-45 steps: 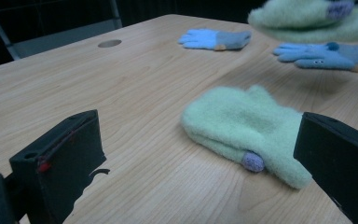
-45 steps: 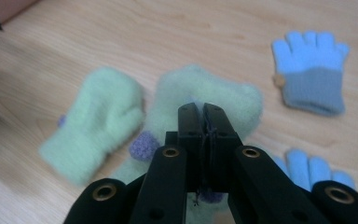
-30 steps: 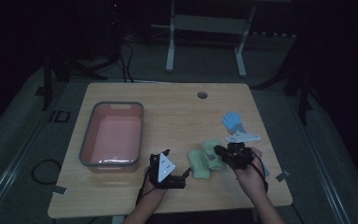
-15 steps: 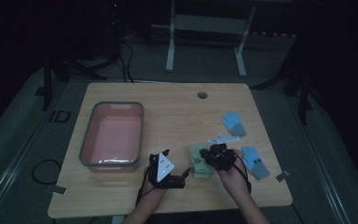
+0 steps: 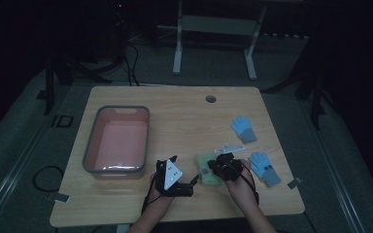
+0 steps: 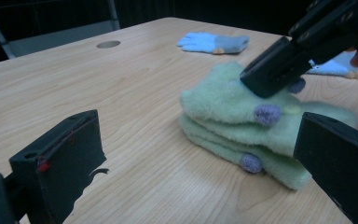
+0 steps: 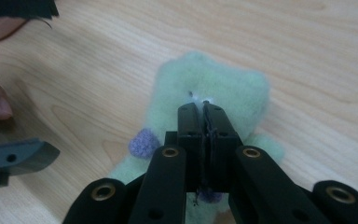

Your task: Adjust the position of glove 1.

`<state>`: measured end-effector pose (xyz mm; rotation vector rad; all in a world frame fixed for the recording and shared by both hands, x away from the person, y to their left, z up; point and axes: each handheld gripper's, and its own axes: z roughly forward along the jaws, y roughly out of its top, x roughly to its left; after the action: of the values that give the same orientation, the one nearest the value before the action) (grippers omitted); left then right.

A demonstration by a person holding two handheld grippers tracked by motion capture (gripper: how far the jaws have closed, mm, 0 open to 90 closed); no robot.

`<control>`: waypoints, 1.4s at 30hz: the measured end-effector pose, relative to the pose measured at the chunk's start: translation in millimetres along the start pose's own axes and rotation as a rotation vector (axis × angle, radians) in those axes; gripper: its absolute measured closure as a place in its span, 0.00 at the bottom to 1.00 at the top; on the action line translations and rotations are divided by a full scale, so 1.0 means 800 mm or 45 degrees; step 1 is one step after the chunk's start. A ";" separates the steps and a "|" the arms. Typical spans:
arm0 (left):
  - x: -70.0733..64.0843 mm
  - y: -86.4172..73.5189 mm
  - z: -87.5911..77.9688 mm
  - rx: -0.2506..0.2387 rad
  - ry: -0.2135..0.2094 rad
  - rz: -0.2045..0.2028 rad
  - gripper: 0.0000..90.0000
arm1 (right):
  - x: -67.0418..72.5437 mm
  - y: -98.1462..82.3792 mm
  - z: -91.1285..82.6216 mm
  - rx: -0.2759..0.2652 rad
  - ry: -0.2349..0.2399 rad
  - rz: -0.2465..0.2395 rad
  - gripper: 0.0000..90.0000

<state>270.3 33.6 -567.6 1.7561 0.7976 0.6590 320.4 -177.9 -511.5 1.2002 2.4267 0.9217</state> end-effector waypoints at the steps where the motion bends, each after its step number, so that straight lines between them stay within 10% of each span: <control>1: 0.000 0.000 0.000 0.000 -0.006 -0.009 0.02 | -0.002 -0.005 0.006 0.019 0.002 0.003 0.96; 12: 0.000 0.000 0.000 0.008 -0.009 -0.026 0.02 | -0.004 -0.008 0.003 -0.003 0.021 -0.012 0.82; 18: -0.007 0.001 0.000 0.005 0.028 0.046 0.02 | -0.019 -0.011 -0.014 -0.064 0.061 -0.084 0.71; 22: -0.006 0.009 0.001 0.109 -0.081 -0.013 0.07 | -0.032 -0.013 -0.021 -0.085 0.065 -0.141 0.67; 30: -0.011 0.020 0.006 0.187 -0.296 0.051 0.14 | -0.059 -0.010 -0.028 -0.138 0.081 -0.152 0.66; 42: -0.030 0.035 0.034 0.221 -0.484 0.274 0.32 | -0.063 0.013 0.009 -0.108 0.218 -0.201 0.55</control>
<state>281.4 -7.9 -550.5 2.0642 0.4172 0.3823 361.5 -210.0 -512.0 0.9195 2.5416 1.1068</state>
